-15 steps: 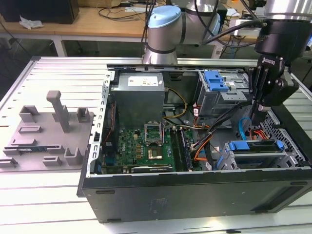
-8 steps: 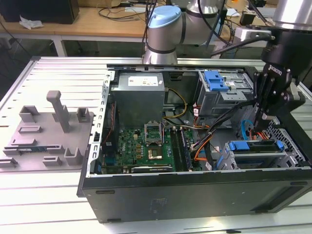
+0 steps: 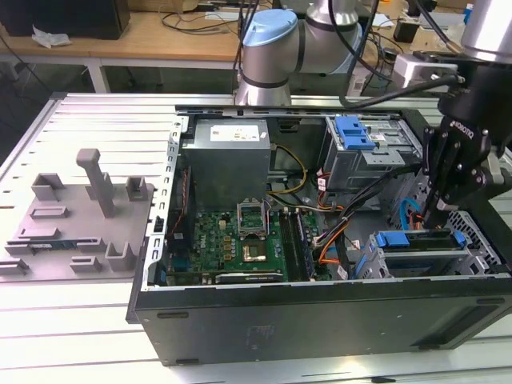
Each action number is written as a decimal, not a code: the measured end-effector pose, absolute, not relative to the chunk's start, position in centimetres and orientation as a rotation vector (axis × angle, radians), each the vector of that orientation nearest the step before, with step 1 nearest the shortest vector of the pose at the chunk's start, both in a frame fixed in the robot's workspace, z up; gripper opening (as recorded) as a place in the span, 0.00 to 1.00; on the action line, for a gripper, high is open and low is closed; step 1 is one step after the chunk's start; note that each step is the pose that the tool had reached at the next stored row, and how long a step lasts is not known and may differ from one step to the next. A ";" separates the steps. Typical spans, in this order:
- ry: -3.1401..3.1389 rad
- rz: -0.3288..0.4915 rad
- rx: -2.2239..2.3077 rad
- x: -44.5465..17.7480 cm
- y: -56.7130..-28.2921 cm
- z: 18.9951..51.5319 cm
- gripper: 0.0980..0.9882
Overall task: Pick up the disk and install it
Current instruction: 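Insert the second disk wire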
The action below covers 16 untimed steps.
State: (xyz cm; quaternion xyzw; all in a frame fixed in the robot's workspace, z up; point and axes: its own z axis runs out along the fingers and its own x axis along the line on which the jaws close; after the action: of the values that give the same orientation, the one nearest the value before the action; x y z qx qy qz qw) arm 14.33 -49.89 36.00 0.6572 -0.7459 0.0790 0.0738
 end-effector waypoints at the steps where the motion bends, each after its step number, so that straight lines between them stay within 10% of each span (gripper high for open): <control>1: -2.250 0.221 1.984 14.3 -50.2 36.0 0.07; 16: -2.275 0.068 2.114 14.1 -52.2 35.7 0.07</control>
State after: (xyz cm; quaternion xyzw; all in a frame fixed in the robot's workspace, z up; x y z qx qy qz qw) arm 14.14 -52.19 35.69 0.6805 -0.7322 0.0220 0.0176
